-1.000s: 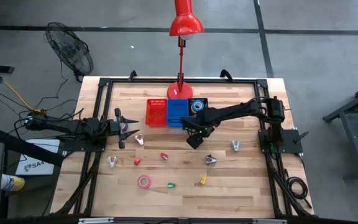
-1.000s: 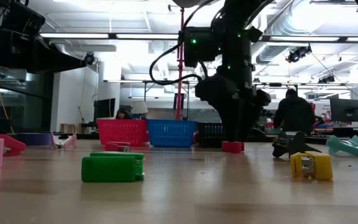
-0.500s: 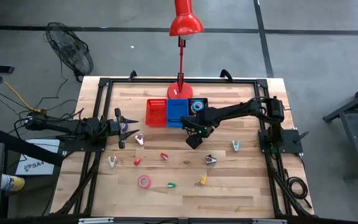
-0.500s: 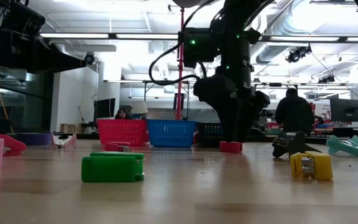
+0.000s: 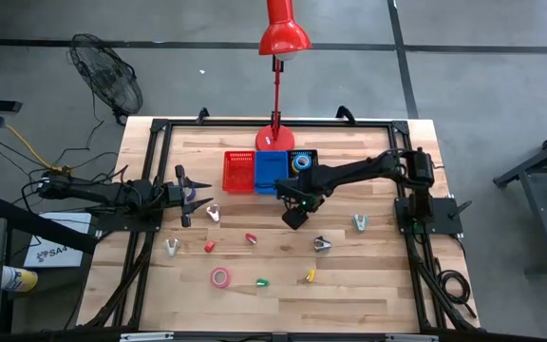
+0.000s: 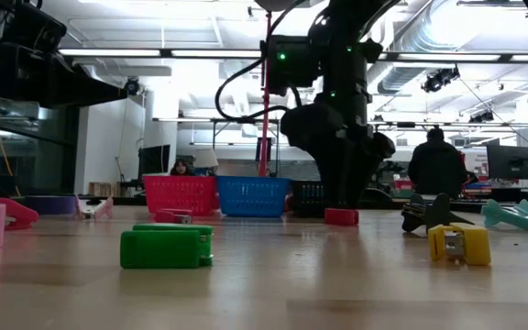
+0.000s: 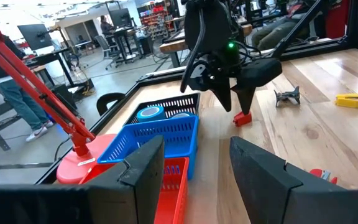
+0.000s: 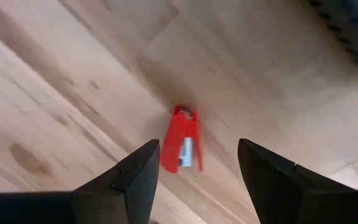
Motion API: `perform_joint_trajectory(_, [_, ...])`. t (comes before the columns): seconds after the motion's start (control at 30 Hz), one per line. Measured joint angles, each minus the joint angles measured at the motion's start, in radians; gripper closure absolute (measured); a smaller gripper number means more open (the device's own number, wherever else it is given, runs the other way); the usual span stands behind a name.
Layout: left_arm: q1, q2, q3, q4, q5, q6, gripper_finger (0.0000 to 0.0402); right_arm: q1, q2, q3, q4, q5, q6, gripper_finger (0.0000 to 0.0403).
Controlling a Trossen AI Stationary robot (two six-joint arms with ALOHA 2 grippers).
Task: Pick and place Stapler, Stapler remover, tape
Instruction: Put the right red stapler into the blue basket
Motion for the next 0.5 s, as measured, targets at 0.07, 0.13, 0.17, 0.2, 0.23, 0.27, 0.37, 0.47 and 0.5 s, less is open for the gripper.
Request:
perform_joint_trajectory(0.07, [0.000,0.000,0.000,0.000,0.000,0.000,0.0222,0.008,0.000,0.000,0.001,0.008,0.001,0.0194])
perform_joint_trajectory(0.13, [0.000,0.000,0.000,0.000,0.000,0.000,0.0222,0.014,0.000,0.000,0.000,0.025,0.001,0.0194])
perform_joint_trajectory(0.17, [0.000,0.000,0.000,0.000,0.000,0.000,0.0222,0.016,0.000,0.000,0.001,0.037,0.002,0.0194])
perform_joint_trajectory(0.2, [0.000,0.000,0.000,0.000,0.000,0.000,0.0222,0.017,0.000,0.000,0.001,0.045,0.002,0.0194])
perform_joint_trajectory(0.23, [0.000,0.000,0.000,0.000,0.000,0.000,0.0222,0.019,0.000,0.000,0.002,0.052,0.001,0.0194])
perform_joint_trajectory(0.27, [0.000,0.000,0.000,0.000,0.000,0.000,0.0222,0.020,0.000,0.000,0.003,0.054,0.000,0.0194])
perform_joint_trajectory(0.37, [0.000,0.000,0.000,0.000,0.000,0.000,0.0222,0.019,0.005,-0.001,0.016,0.052,-0.007,0.0194])
perform_joint_trajectory(0.47, [0.000,0.000,0.000,0.000,0.000,0.000,0.0222,0.020,0.010,-0.001,0.024,0.051,-0.009,0.0194])
perform_joint_trajectory(0.5, [0.000,0.000,0.000,0.000,0.000,0.000,0.0222,0.020,0.013,-0.001,0.027,0.048,-0.009,0.0194])
